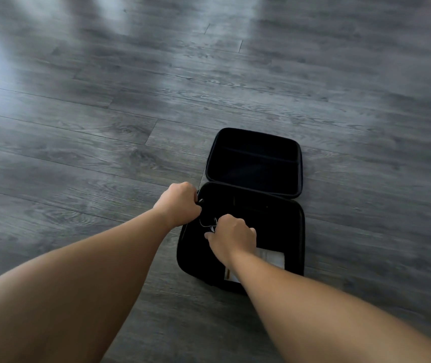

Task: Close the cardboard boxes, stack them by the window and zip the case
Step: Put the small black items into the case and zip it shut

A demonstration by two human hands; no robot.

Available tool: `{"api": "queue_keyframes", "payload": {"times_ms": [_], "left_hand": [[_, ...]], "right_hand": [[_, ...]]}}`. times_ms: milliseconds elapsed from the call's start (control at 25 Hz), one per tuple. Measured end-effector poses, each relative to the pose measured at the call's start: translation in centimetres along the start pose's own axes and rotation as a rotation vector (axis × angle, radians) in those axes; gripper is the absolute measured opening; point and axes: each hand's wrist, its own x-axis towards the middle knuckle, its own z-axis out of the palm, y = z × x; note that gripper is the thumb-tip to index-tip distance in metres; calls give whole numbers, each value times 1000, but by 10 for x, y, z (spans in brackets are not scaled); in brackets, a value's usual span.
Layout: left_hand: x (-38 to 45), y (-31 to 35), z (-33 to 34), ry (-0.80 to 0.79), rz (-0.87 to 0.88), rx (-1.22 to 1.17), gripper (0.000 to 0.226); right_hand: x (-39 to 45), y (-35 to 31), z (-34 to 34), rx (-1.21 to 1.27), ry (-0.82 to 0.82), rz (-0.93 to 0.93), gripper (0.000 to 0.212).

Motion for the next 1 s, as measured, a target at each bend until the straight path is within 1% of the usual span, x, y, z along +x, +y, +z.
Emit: {"api": "queue_keyframes", "payload": {"times_ms": [120,200,320,440,520,600,680,760,840,920,1000], "left_hand": [[6,7,5,0,39,12,12],[10,13,7,7,49,17,10],[13,21,12,16,58,75,18],[16,29,17,-1,95,98,22],[20,30,17,12,98,65,17],[25,26,14,73,90,15,10],[29,16,10,156,60,-20,6],[33,1,7,195,-17,-20,9],[36,-17,5,157,-94,36,16],[37,-29,6,93,-121,99,23],[39,-38,10,65,-132,108,31]], "right_hand": [[4,6,1,13,-38,-75,33],[7,14,-1,30,-24,-105,33],[14,30,-8,-30,43,-96,26],[24,44,-18,-46,47,-51,21],[30,50,-25,-23,29,-25,18],[36,50,-31,0,29,-37,16],[46,46,-35,1,45,-100,16],[59,38,-39,-16,77,-183,18],[75,27,-41,-43,110,-279,22],[90,13,-42,-66,126,-376,23],[108,-6,-40,-57,52,-438,24]]}}
